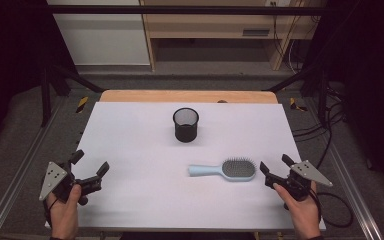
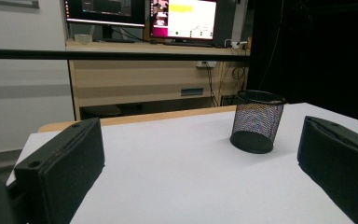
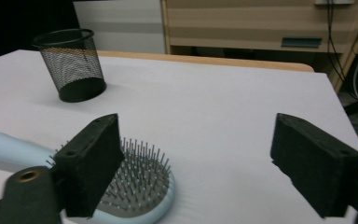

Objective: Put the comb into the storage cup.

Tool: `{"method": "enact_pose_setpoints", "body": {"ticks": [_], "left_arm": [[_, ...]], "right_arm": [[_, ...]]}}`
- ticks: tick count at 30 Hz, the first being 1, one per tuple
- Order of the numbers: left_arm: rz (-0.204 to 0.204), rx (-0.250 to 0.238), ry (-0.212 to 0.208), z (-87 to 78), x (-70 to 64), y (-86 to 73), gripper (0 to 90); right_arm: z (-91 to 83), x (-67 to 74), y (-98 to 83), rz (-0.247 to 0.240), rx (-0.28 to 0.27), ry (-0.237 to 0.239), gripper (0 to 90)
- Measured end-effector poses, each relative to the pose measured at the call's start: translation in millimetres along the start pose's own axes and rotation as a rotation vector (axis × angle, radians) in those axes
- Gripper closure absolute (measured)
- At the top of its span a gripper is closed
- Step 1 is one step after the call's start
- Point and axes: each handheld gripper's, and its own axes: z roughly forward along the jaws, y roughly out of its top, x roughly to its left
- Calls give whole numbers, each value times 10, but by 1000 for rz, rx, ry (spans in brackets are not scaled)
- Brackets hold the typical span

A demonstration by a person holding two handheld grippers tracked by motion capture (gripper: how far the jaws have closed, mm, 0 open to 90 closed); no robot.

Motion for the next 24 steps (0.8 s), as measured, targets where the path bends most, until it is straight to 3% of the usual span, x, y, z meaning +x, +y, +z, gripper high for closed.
{"method": "enact_pose_setpoints", "body": {"ticks": [7,14,21,24], "left_arm": [[-29,-9,3,-16,20,4,5],[-13,0,1,-10,5,0,5],[-24,2,-1,-19,15,-13,5],[-13,2,3,-18,11,1,6]], "right_arm": [[-44,22,-1,-6,-1,-26,258],[-32,5,-8,-1,19,-27,294],[-18,45,-8,-38,60,-35,464],[-14,67,-15,-65,96,-25,596]]}}
